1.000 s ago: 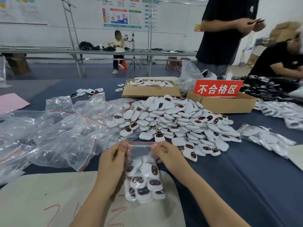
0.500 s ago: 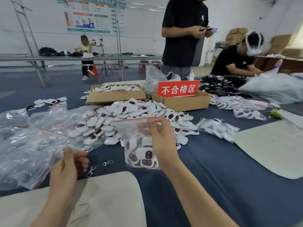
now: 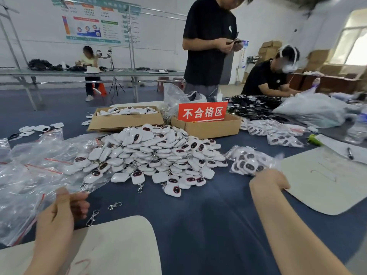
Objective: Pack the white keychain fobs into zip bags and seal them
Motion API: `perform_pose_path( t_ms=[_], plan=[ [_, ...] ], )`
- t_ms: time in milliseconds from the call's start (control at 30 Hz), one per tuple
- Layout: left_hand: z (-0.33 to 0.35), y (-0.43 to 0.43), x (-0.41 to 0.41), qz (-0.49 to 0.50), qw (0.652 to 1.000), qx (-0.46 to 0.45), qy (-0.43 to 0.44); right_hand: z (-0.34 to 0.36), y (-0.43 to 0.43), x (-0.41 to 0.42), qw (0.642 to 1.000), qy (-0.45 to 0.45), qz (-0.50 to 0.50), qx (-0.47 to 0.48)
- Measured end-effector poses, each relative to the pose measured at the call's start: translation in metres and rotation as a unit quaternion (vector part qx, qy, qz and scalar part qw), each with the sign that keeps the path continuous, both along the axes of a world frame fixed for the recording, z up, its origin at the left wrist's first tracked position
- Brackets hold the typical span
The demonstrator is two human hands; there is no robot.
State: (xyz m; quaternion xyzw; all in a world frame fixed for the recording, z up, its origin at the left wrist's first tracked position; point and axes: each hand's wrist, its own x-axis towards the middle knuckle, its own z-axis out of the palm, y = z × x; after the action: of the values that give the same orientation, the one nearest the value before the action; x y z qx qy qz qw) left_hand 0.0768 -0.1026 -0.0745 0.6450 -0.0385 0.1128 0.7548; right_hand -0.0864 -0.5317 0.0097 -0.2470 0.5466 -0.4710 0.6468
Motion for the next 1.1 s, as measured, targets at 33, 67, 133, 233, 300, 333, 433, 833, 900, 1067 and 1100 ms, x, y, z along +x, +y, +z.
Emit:
perform_pose_path(
  t_ms=[33,67,133,233,300,333,433,833,900,1067,1100],
  plan=[
    [0.001,-0.001,-0.001,0.000,1.000,-0.001,0.000,-0.006,0.001,0.002,0.999,-0.030,-0.021,-0.007],
    [0.002,-0.002,-0.003,0.001,1.000,0.000,-0.001,-0.007,0.006,0.007,0.991,-0.123,-0.054,0.018],
    [0.002,-0.003,-0.005,0.004,1.000,0.006,-0.004,-0.004,0.034,0.013,0.991,-0.111,-0.078,0.024],
    [0.005,-0.005,-0.011,0.008,1.000,0.015,0.001,0.005,0.068,0.029,0.999,-0.052,0.004,-0.007],
    [0.008,-0.008,-0.015,0.012,1.000,0.022,0.001,0.007,0.099,0.040,0.997,-0.049,0.051,-0.033],
    [0.009,-0.009,-0.016,0.014,1.000,0.026,-0.001,0.008,0.120,0.044,0.995,-0.065,0.061,-0.044],
    [0.011,-0.010,-0.018,0.027,0.999,0.029,0.000,0.002,0.187,0.065,0.959,-0.087,0.217,-0.156],
    [0.039,0.036,-0.016,0.273,0.791,0.545,-0.044,-0.066,0.278,0.115,0.709,0.107,0.558,-0.417],
    [0.043,0.051,-0.014,0.228,0.760,0.608,0.018,-0.065,0.278,0.115,0.714,0.100,0.555,-0.415],
    [0.071,0.063,-0.021,0.229,0.779,0.584,-0.011,-0.058,0.281,0.110,0.717,0.077,0.560,-0.409],
    [0.081,0.061,-0.024,0.231,0.785,0.573,-0.039,-0.056,0.281,0.110,0.723,0.061,0.559,-0.401]
  ],
)
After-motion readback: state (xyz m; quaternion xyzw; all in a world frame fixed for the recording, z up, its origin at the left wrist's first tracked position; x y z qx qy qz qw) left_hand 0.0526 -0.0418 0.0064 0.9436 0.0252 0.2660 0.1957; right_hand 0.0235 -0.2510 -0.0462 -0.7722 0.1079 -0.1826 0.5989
